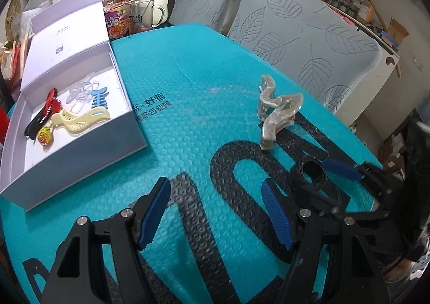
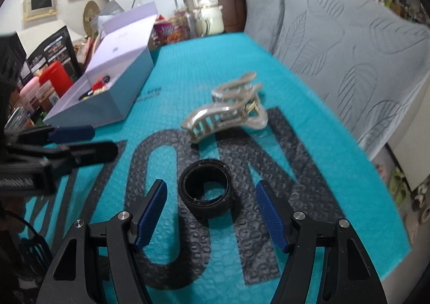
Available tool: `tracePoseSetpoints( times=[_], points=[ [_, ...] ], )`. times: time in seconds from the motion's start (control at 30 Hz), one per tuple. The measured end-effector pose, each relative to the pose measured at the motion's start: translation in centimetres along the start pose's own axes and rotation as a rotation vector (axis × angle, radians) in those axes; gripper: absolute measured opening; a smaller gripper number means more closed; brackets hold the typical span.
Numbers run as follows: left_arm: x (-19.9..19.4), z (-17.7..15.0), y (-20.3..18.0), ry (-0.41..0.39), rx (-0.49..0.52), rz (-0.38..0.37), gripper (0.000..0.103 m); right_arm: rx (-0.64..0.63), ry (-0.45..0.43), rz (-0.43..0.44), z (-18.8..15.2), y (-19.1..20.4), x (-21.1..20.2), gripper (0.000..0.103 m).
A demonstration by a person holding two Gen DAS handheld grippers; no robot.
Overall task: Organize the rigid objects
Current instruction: 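Grasp the pearly S-shaped hook with the left tool while the right tool grasps the black ring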
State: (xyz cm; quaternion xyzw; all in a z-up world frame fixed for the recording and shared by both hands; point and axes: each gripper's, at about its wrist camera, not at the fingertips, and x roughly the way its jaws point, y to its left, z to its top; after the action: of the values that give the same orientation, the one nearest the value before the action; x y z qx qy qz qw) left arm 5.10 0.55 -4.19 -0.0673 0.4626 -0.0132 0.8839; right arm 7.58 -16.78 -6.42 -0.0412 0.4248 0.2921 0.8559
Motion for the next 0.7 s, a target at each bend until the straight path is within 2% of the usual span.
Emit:
tracePoseSetpoints(
  times=[0.07, 0.13, 0.17, 0.4, 0.7],
  points=[
    [0.4, 0.5, -0.1, 0.001, -0.001, 0.000, 0.070, -0.006, -0.009, -0.007, -0.1, -0.2, 0.2, 0.057],
    [0.7, 1.0, -0.4, 0.002, 0.002, -0.001, 0.070, -0.019, -0.008, -0.003, 0.1, -0.4, 0.2, 0.044],
    [0.9, 1.3, -0.4, 0.003, 0.003, -0.003, 0.070, -0.016, -0.007, 0.001, 0.2, -0.5, 0.3, 0.042],
    [2.9, 3.1, -1.9, 0.024, 0.033, -0.026, 0.070, 0.014, -0.010, -0.031, 0.7, -2.8, 0.2, 0.042],
    [5.5, 5.7, -4.8, 0.040, 0.112, -0.109, 0.070, 0.058, 0.001, -0.084, 1.7, -5.9, -0.1, 0.041]
  ],
)
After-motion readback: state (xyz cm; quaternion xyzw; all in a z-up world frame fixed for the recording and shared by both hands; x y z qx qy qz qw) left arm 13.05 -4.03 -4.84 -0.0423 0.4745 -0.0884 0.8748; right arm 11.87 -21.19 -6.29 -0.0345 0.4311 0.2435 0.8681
